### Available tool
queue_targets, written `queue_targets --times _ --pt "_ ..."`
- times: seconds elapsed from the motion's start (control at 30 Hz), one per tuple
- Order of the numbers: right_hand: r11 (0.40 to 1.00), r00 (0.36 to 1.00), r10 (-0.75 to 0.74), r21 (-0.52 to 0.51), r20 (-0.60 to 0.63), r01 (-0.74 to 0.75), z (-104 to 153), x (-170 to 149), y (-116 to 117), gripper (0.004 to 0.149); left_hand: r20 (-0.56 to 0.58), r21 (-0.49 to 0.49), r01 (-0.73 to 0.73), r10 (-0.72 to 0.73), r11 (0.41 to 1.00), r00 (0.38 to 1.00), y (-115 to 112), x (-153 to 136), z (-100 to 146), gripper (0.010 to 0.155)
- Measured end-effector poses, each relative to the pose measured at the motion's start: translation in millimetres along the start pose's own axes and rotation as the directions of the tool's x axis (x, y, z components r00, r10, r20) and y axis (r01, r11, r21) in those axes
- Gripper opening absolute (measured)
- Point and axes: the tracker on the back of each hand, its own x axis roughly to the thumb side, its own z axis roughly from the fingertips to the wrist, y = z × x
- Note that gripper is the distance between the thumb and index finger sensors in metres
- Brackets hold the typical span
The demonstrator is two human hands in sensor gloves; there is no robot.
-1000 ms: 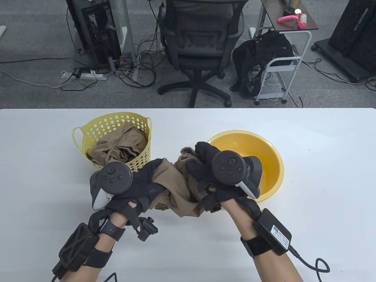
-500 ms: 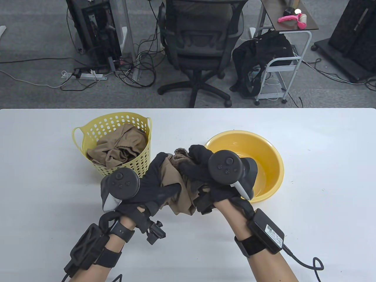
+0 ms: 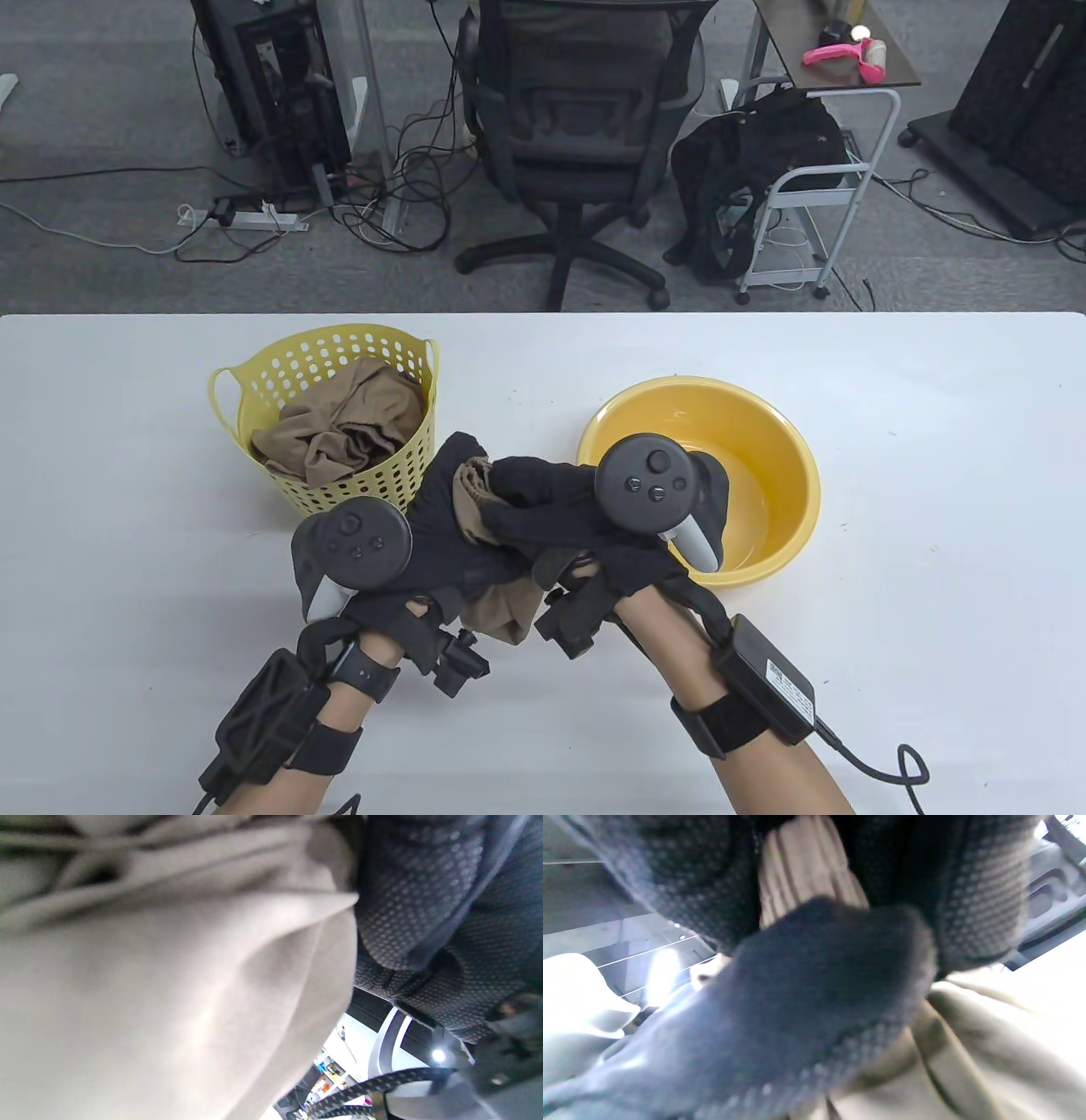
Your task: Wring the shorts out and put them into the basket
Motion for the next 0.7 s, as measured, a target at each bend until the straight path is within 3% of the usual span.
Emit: queue_targets --times 0.7 --pt "0.992 0.992 -0.124 0.04 0.002 0.124 3 -10 3 0.056 0.019 0.069 0.021 -0.022 0.997 1.0 8 -3 0 0.088"
